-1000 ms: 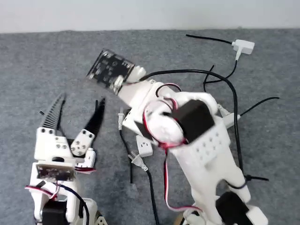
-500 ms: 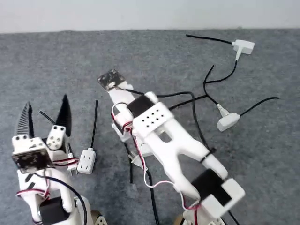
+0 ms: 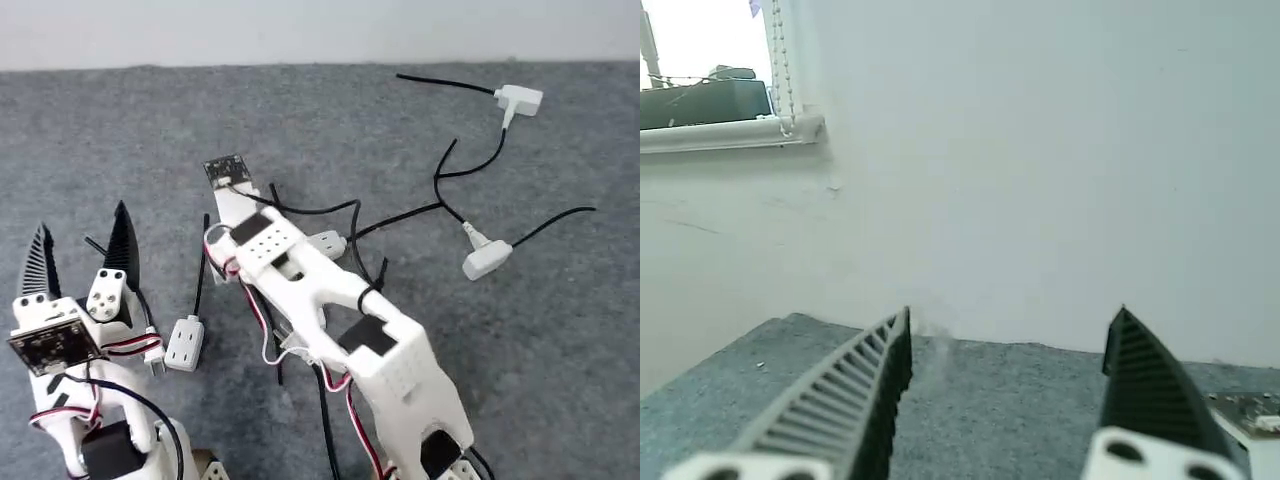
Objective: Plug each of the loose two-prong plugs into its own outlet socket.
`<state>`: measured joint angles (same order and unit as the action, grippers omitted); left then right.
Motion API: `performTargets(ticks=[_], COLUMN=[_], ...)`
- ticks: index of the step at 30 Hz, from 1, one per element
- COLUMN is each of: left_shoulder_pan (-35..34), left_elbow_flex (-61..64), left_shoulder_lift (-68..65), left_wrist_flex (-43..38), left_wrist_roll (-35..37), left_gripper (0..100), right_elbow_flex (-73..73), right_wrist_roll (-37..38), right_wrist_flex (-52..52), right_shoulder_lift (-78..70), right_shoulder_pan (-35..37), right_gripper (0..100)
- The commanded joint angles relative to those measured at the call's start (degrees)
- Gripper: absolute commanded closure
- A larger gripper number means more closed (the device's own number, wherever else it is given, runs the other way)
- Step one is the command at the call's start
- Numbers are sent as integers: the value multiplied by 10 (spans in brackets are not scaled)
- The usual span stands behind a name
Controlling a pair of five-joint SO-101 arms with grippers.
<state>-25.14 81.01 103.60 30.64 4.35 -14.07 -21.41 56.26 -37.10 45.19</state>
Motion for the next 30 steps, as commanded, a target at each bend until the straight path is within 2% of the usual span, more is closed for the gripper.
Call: performTargets(ticks=[1, 7, 10, 15, 25, 30], left_shoulder_pan=[0, 2, 2, 2, 2, 2], left_elbow_flex=[-2, 0, 7, 36, 37, 7], left_shoulder_lift=[6, 6, 6, 6, 6, 6], left_wrist_flex=[-1, -1, -4, -47, -50, -47], left_wrist_roll=[6, 7, 7, 5, 7, 8], left_gripper=[702, 702, 702, 702, 702, 702], right_elbow_flex=[-127, -199, -200, -200, -201, -237], right_wrist_roll=[-11, 31, 55, 87, 116, 214], right_wrist_flex=[60, 108, 107, 111, 109, 148], right_shoulder_lift=[-61, -105, -109, -110, -106, -65], right_shoulder_pan=[7, -7, -18, -9, 2, 8], right_gripper=[856, 873, 998, 989, 990, 990])
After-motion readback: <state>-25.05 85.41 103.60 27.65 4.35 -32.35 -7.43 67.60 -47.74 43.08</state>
